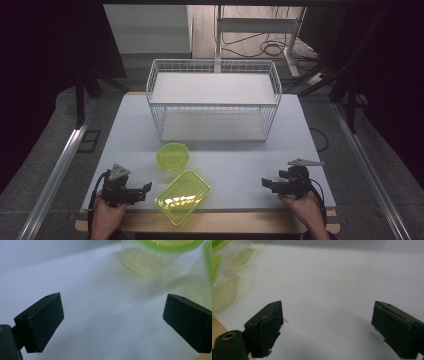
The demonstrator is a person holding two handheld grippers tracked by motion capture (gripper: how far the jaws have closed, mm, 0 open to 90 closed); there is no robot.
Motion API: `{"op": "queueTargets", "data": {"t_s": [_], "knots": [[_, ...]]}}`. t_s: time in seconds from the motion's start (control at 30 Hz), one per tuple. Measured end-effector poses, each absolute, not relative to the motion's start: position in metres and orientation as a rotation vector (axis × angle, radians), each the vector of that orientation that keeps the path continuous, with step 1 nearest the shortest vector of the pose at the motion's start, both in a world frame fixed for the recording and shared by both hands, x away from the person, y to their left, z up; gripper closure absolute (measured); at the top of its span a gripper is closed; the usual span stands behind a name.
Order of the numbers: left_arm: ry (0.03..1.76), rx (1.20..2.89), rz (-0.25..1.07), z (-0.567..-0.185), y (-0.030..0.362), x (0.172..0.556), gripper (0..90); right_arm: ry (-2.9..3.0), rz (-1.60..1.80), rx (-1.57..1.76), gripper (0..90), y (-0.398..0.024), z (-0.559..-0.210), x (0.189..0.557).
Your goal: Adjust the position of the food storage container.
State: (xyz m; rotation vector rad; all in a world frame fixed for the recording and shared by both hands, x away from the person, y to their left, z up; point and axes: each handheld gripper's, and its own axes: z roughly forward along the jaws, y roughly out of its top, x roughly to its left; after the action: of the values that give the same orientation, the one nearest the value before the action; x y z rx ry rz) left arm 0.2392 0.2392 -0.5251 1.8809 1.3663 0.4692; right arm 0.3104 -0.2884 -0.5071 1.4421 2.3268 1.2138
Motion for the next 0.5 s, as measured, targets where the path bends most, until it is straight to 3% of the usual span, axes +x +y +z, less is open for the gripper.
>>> {"op": "queueTargets", "data": {"t_s": [0.3,0.4,0.5], "knots": [[1.326,1.880,0.452,-0.5236,0.2383,0.2363,4.0,2.367,1.187,1.400,22.1,-0.2851,-0.5068,0.3075],[1.312,1.889,0.456,-0.5230,0.2382,0.2347,9.2,2.388,1.182,1.396,22.6,-0.2835,-0.5078,0.3072],[1.277,1.891,0.455,-0.5195,0.2377,0.2320,25.4,2.399,1.180,1.387,23.5,-0.2819,-0.5082,0.3069]]}}
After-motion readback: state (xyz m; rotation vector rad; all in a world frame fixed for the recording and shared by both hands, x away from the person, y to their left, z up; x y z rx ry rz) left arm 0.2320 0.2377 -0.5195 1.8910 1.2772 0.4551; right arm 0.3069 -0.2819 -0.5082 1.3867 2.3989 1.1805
